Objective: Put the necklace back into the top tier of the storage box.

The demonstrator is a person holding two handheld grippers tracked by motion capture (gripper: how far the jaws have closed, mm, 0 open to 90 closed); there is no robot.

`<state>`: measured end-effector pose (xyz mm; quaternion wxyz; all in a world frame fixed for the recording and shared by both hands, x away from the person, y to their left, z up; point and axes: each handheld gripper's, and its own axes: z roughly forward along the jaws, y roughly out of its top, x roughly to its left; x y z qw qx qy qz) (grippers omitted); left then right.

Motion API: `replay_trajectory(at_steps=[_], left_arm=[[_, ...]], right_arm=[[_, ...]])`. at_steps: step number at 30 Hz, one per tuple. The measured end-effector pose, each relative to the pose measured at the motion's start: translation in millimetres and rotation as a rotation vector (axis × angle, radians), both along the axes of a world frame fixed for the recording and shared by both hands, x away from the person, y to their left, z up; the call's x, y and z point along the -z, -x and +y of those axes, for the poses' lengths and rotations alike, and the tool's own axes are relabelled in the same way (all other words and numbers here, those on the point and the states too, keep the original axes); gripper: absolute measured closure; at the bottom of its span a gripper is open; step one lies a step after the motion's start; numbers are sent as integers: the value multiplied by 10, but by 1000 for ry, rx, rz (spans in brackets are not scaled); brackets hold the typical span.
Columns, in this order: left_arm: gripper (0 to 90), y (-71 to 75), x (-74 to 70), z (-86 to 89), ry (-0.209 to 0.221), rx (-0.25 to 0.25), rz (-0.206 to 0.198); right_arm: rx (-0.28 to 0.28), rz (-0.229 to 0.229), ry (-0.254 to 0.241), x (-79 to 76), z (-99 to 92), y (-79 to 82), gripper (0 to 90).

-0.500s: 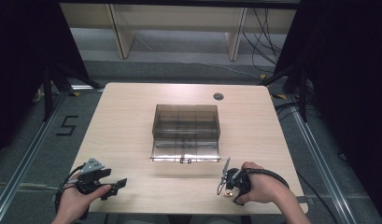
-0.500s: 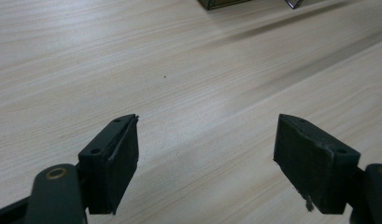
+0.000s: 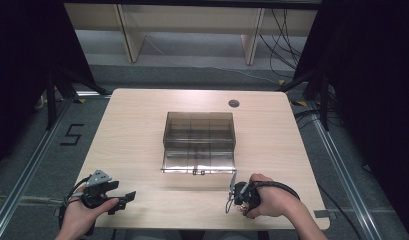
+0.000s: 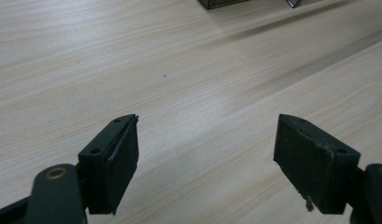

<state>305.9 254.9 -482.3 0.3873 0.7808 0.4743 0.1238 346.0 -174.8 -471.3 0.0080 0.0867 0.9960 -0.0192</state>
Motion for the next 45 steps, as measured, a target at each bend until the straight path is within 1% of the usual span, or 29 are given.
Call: replay_trajectory(at_steps=[2, 3, 4, 5, 7, 8, 10, 11, 12, 13, 14, 15, 16, 17, 19, 20, 21, 24, 25, 28, 31, 32, 33, 36, 37, 39, 40, 44, 45], left_arm=[[221, 1, 0, 0, -2, -2, -1], [221, 0, 0, 0, -1, 0, 0], [221, 2, 0, 0, -2, -3, 0], [221, 2, 0, 1, -6, -3, -7], [221, 0, 1, 3, -8, 0, -9], [221, 0, 1, 3, -8, 0, -10], [221, 0, 1, 3, -8, 1, -10], [221, -1, 1, 3, -9, 2, -12], [221, -1, 1, 3, -9, 2, -12], [221, -1, 1, 2, -9, 2, -11], [221, 0, 1, 3, -9, 2, -11], [221, -1, 1, 3, -8, 2, -11], [221, -1, 1, 3, -9, 1, -11], [221, -1, 1, 3, -9, 1, -11], [221, 4, 3, -2, -3, -6, -5], [221, -2, 1, 3, -10, 3, -12], [221, 3, 2, -3, -4, -5, -3], [221, -2, 1, 3, -12, 5, -12], [221, 1, 5, -3, -12, -4, -20], [222, 5, 1, -2, -18, -8, -16], [222, 0, 1, 3, -9, 1, -11], [222, 0, 1, 4, -10, 2, -10], [222, 2, 2, 2, -3, -2, 0], [222, 0, 2, 4, -9, 0, -9], [222, -1, 1, 4, -9, 0, -9], [222, -1, 2, 3, -9, 0, -9], [222, -1, 2, 3, -9, 0, -9], [222, 3, 2, 1, -2, -3, -2], [223, 2, 0, 2, -2, 0, 2]], right_arm=[[7, 6, -16, 21, 7, 3, 558], [-38, -20, -8, 17, 19, -18, 565], [-38, -20, -8, 17, 19, -18, 565], [0, -9, 12, 30, 33, 12, 578], [-7, -11, 23, 35, 43, 14, 593], [-6, 5, 6, 44, 42, 13, 601], [-18, 2, -10, 55, 43, 7, 612], [-55, 2, -22, 64, 50, -14, 634], [-59, 1, -9, 54, 56, -19, 638], [-3, 4, 22, 37, 61, 14, 651], [-9, -8, 29, 30, 65, 9, 667], [-6, 10, 19, 42, 59, -1, 678], [-27, 3, 1, 52, 57, -19, 694], [-68, -22, 15, 39, 66, -42, 713], [-64, -16, 13, 39, 74, -37, 734], [-49, 1, 5, 47, 80, -26, 752], [-7, 18, 17, 46, 94, 10, 777], [-10, 16, 15, 46, 95, 3, 784], [-16, 0, 30, 32, 99, -1, 785], [18, 26, 6, 49, 91, 1, 788], [19, 30, 7, 47, 89, -8, 788], [9, 10, 28, 28, 96, -12, 789], [9, 11, 30, 28, 95, -12, 788], [1, 18, 34, 28, 90, -13, 789], [20, 39, 9, 35, 74, -8, 789], [23, 28, 27, -7, 73, -11, 789], [10, 35, 1, -1, 64, -21, 789], [-21, 28, -20, -42, 62, -46, 789], [36, 37, 5, -114, 64, -16, 789]])
